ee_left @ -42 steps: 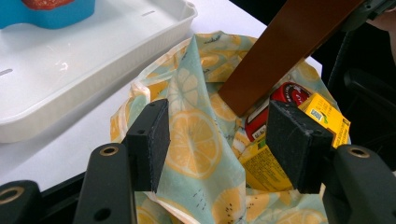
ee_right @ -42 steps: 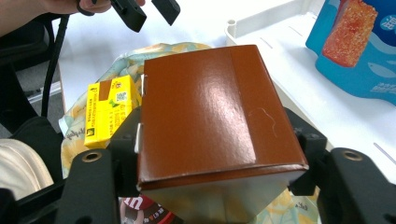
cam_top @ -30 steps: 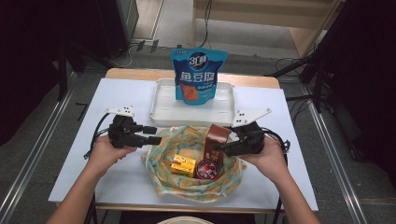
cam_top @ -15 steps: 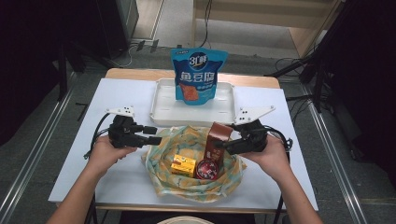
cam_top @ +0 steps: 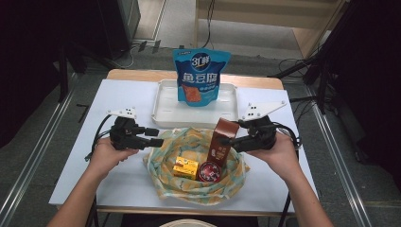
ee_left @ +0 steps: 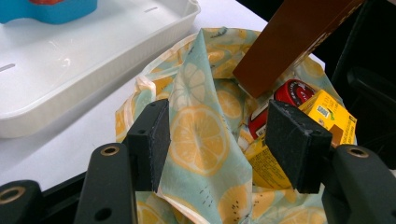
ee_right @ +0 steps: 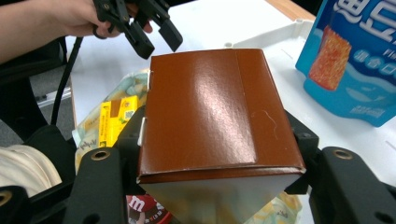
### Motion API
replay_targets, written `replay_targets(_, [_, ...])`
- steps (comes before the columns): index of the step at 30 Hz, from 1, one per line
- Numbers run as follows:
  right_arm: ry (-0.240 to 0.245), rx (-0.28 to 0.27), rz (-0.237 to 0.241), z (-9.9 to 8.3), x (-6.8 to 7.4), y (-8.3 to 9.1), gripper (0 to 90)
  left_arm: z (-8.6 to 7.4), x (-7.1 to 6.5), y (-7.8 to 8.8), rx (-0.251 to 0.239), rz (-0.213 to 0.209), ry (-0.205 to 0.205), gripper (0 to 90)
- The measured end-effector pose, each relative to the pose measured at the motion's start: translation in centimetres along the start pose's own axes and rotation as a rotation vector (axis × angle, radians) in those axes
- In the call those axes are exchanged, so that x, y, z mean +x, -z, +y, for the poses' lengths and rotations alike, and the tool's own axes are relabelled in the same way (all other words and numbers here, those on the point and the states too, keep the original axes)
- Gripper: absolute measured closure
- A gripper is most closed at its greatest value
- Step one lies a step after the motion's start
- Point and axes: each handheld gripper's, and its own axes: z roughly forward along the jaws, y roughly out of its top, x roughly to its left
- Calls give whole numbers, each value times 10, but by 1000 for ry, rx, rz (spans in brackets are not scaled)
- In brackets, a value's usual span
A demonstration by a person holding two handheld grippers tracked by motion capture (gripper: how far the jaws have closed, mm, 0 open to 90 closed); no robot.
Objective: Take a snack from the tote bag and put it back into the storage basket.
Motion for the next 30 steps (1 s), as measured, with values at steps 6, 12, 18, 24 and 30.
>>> replay_targets(6, [7, -14, -6, 7, 0, 8, 428, 0, -1, -1, 3, -4, 2, 411])
replay_targets(12, [14, -31, 0, 18, -4, 20, 429, 0, 0, -1, 3, -5, 3, 412])
replay_targets(18, [8, -31, -15, 25, -12, 26, 431, 0, 0, -1, 3, -5, 4, 412])
replay_targets(24, [5, -42, -29, 33, -17, 32, 431, 0, 1, -1, -1, 0, 6, 412])
replay_targets(30, [3, -55, -46, 43, -25, 38, 432, -1, 2, 0, -2, -2, 5, 413])
